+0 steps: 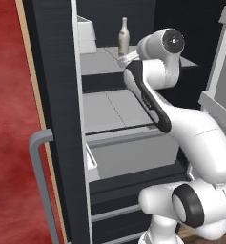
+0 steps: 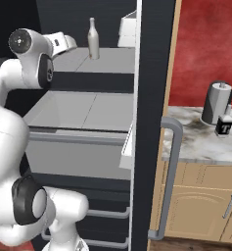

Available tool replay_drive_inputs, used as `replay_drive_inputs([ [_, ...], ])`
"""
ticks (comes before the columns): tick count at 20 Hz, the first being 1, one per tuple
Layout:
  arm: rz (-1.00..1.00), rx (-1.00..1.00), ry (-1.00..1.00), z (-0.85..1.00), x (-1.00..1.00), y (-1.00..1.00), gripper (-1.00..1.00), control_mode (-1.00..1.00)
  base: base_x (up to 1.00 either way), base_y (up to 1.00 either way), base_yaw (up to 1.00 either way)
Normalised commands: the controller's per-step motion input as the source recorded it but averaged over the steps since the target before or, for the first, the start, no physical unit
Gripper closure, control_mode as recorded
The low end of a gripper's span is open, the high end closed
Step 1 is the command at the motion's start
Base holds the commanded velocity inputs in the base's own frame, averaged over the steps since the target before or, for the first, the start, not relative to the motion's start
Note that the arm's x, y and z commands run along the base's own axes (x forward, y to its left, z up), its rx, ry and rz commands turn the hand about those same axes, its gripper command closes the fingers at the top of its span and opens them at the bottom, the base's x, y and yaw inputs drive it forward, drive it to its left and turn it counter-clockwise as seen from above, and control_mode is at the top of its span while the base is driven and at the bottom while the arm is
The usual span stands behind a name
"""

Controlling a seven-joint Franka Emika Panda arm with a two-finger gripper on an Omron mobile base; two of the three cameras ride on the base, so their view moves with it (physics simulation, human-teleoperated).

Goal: Place the liquors on the top shelf of the fridge to keep them out of children's reach, and place the lime on lower shelves for easy access.

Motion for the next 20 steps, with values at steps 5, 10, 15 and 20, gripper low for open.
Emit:
replay_drive_inputs([
  [5, -0.11, 0.09, 0.16, 0.0, -0.97, 0.0, -1.0, -1.0, 0.0, 0.0, 0.0],
  [10, -0.04, 0.15, 0.03, -0.14, -0.97, 0.0, -1.0, -1.0, 0.0, 0.0, 0.0],
  [15, 0.0, 0.19, 0.0, -0.26, -0.96, -0.01, -1.0, -1.0, 0.0, 0.0, 0.0],
  [20, 0.0, 0.21, 0.0, -0.26, -0.73, -0.05, -1.0, -1.0, 0.0, 0.0, 0.0],
])
